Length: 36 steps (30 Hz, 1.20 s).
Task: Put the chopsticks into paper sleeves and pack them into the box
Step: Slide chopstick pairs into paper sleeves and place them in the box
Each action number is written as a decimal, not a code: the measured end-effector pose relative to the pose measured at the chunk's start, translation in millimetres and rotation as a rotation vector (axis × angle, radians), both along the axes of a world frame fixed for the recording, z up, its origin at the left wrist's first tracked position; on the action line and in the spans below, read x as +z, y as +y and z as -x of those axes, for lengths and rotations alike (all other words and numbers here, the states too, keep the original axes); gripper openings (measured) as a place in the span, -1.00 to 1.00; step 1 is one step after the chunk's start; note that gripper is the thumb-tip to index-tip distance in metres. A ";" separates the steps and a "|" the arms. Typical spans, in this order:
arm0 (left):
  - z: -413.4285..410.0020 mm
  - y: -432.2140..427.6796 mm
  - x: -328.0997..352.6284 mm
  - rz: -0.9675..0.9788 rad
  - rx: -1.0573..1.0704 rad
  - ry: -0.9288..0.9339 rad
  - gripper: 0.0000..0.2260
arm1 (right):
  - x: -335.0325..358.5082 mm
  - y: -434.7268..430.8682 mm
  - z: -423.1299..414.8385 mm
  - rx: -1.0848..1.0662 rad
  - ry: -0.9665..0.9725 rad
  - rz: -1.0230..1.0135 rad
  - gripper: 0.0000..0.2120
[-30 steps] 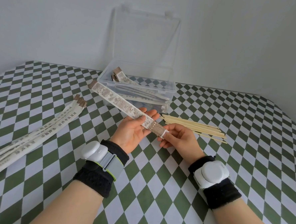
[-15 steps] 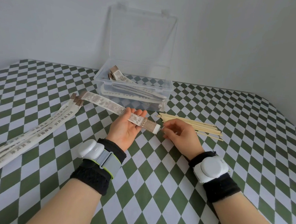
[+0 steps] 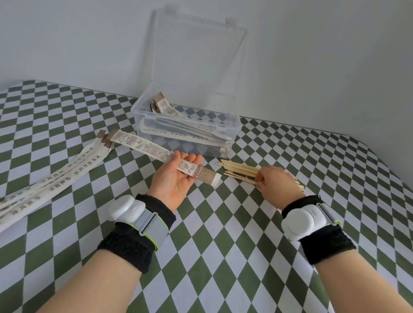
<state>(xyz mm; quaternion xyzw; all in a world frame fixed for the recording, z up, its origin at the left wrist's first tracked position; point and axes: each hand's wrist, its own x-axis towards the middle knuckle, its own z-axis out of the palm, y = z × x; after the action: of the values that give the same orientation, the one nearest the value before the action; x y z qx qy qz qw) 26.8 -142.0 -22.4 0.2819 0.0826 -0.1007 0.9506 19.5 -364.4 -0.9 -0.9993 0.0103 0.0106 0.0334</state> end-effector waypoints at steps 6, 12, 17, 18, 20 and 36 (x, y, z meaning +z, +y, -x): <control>-1.4 0.3 -2.0 0.006 0.002 -0.002 -0.81 | 8.1 3.2 -1.8 -0.014 0.221 -0.050 -0.85; -3.6 1.2 -4.0 -0.002 0.026 0.018 -0.83 | 0.4 19.6 12.4 -0.009 0.023 -0.282 -0.92; -5.9 2.6 -5.7 -0.007 0.079 0.035 -0.82 | -18.0 35.4 32.8 0.071 -0.221 -0.402 -0.83; -6.2 2.6 -6.2 -0.008 0.087 0.037 -0.82 | -22.1 36.3 35.6 0.098 -0.260 -0.390 -0.80; -6.6 2.5 -6.7 -0.010 0.096 0.037 -0.81 | -27.8 36.5 39.0 0.152 -0.337 -0.343 -0.77; -7.9 3.7 -7.5 0.002 0.144 0.044 -0.83 | -31.5 33.7 43.7 0.198 -0.457 -0.235 -0.70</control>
<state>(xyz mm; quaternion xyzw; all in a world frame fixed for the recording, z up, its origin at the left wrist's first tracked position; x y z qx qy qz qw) 34.7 -138.3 -29.9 0.2719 0.1236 -0.0385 0.9536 -24.3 -330.7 -32.4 -0.9613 -0.0966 -0.2106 0.1493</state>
